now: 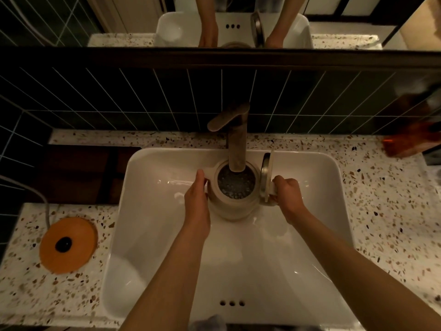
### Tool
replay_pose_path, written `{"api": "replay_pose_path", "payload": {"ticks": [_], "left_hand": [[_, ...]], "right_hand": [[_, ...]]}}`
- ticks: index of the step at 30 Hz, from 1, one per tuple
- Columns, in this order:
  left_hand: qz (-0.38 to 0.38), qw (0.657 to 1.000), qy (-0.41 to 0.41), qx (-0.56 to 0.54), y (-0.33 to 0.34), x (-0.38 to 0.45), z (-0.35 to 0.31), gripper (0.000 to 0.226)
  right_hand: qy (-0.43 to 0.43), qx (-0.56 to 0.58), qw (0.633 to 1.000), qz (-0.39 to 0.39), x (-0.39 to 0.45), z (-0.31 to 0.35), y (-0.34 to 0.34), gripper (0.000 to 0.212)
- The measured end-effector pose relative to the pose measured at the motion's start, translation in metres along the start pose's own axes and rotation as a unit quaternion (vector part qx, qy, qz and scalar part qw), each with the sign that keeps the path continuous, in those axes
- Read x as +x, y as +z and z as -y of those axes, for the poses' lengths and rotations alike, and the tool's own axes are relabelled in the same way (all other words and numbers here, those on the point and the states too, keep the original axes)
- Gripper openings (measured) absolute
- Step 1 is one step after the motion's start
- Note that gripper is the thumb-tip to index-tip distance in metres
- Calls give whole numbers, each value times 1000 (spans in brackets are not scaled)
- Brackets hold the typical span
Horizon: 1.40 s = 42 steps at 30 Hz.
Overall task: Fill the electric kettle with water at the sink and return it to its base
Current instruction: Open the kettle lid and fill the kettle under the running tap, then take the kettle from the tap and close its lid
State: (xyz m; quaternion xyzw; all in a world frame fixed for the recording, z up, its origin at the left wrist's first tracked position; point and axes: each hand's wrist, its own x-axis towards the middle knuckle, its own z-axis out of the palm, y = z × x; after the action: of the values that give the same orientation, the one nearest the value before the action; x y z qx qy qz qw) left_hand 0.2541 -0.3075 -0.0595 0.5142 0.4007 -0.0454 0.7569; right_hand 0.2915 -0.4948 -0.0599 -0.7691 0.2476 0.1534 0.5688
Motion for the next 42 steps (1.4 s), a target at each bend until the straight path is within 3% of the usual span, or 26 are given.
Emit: {"api": "replay_pose_path", "payload": {"ticks": [2, 8, 11, 16, 18, 20, 32, 36, 42], "left_hand": [[-3, 999, -12, -31, 4, -3, 0, 24], [-17, 998, -24, -63, 6, -8, 6, 35], [-24, 994, -28, -106, 1, -13, 9, 27], [-46, 989, -17, -136, -9, -29, 15, 22], [-56, 990, -9, -132, -18, -36, 19, 28], [-62, 989, 4, -133, -28, -44, 20, 29], [-76, 980, 95, -157, -111, -120, 1, 40], [-87, 976, 95, -175, -147, -140, -16, 23], [-80, 982, 110, -133, -212, -165, -39, 23]], "right_hand": [[0, 2, 1000, 9, -2, 1, 0, 36], [-5, 5, 999, 40, -7, 1, 1, 31], [-13, 14, 998, 67, -12, 0, 0, 25], [-16, 3, 996, 87, -24, -10, 3, 48], [-8, -7, 994, 105, -34, -11, 5, 43], [-11, 9, 992, 123, -47, -10, 7, 36], [-47, 5, 984, 171, -134, 3, 44, 43], [-38, 11, 982, 185, -172, 15, 65, 45], [-43, 23, 983, 178, -231, 21, 104, 43]]}}
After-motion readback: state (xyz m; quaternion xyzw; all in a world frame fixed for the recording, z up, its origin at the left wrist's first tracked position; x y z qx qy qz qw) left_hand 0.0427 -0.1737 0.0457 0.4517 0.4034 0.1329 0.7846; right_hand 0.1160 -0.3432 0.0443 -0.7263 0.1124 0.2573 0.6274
